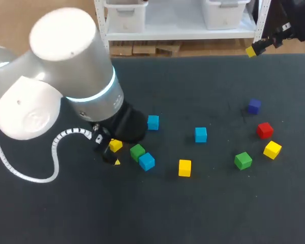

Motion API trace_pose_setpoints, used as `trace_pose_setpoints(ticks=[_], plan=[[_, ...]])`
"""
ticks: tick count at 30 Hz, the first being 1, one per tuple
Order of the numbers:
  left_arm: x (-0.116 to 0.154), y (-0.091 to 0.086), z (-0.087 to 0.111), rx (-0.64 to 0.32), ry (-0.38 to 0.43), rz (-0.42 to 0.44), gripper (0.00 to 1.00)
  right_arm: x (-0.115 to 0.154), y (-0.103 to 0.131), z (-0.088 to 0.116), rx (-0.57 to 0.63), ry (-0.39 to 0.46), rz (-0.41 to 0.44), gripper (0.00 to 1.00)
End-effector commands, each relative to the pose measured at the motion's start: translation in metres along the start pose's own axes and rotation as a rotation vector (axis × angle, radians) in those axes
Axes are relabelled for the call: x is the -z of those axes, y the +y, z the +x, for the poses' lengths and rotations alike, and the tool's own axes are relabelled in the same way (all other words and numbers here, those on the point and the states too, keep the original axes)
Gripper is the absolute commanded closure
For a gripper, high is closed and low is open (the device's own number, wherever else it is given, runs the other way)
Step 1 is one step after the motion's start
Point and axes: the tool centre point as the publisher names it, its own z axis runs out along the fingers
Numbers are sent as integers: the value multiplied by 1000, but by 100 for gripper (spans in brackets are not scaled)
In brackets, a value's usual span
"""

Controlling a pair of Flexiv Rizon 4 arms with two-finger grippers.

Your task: Place the blue cubes, place green cubes on the blue cubes, place the yellow cubes on the green cubes, then place the red cubes on the yellow cubes, and place purple cube on the red cubes.

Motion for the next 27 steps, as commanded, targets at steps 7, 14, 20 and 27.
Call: trace_pose_setpoints(ticks=[7, 14, 20, 27], plan=[[-9, 14, -12, -51, -46, 75, 0, 0, 1, 0, -1, -1, 3, 0], [-17, 12, -27, -156, -28, 104, 0, 0, 1, 0, -1, -1, 3, 0], [-26, 6, -38, -213, -47, 148, 0, 0, 1, 0, -1, -1, 3, 0], [-39, -1, -48, -243, -65, 180, 0, 0, 1, 0, -1, -1, 3, 0]])
